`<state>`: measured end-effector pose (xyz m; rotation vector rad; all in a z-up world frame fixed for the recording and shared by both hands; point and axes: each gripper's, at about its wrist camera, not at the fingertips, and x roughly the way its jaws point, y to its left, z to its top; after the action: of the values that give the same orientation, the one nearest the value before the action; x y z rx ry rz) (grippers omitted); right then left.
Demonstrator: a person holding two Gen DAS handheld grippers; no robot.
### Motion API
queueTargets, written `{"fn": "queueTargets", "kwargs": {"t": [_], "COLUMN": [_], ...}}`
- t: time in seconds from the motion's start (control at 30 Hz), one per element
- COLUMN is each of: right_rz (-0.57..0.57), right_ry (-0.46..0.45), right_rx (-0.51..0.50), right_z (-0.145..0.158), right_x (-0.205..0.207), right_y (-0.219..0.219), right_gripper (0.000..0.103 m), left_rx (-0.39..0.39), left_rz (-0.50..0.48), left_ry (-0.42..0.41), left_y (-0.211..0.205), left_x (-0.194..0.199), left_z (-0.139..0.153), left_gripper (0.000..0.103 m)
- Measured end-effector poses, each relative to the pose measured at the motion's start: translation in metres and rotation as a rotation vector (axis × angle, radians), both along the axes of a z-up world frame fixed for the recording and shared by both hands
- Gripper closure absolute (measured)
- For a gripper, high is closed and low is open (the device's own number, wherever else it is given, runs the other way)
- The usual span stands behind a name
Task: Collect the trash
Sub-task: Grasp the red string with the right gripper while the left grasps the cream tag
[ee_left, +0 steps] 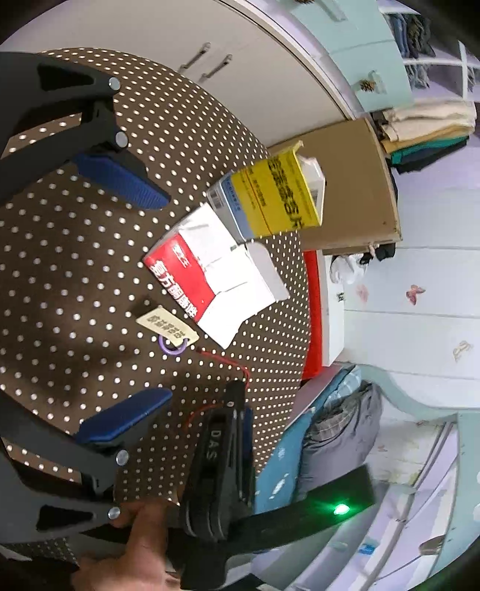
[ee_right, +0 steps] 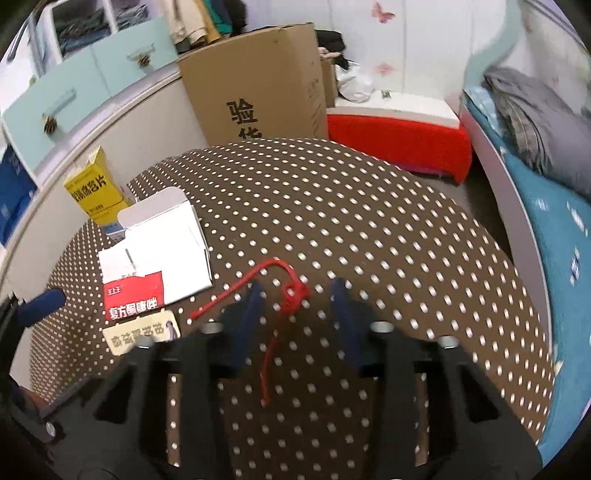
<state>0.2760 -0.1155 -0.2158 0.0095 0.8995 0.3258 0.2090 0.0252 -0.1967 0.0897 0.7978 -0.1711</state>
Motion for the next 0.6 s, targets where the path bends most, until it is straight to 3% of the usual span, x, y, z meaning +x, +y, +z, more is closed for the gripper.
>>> {"fn": "queueTargets", "kwargs": {"t": [0.03,0.1,0.2,0.33,0.4,0.5,0.6], "right_rz": [0.007,0.013,0.001,-0.013,-0.019,-0.019,-0.019], "right_ry": [0.003,0.001,-0.005,-0.008,-0.011,-0.011,-0.006], "right_rx": [-0.002,0.005,0.027,0.051,0.059,0.057,0.062], "right_z": [0.0,0.0,0.0,0.003,0.005,0.007,0.007], "right_x": [-0.001,-0.007,-0.021,-0.038,-0.043,-0.05,-0.058], "right_y": [0.001,0.001,-0.009,-0.025,-0.031,-0.037,-0.041], "right_gripper": [0.092,0.093,0.093,0.093,0.093,0.093,0.093], "left_rx": [0.009,0.012,0.03,0.079,0.078,0.04,0.018], "left_rz": [-0.012,-0.03,-0.085,-0.127,-0.151,-0.171,-0.182], "left_ry": [0.007,0.015,0.046,0.07,0.088,0.109,0.116], "left_y": [-0.003,-0.006,-0.017,-0.029,-0.033,-0.035,-0.034], "left_x": [0.004,0.01,0.021,0.031,0.033,0.03,0.02], "left_z": [-0.003,-0.006,-0.012,-0.021,-0.023,-0.024,-0.025], "left_gripper": [0.008,0.01,0.028,0.037,0.061,0.077,0.078]}}
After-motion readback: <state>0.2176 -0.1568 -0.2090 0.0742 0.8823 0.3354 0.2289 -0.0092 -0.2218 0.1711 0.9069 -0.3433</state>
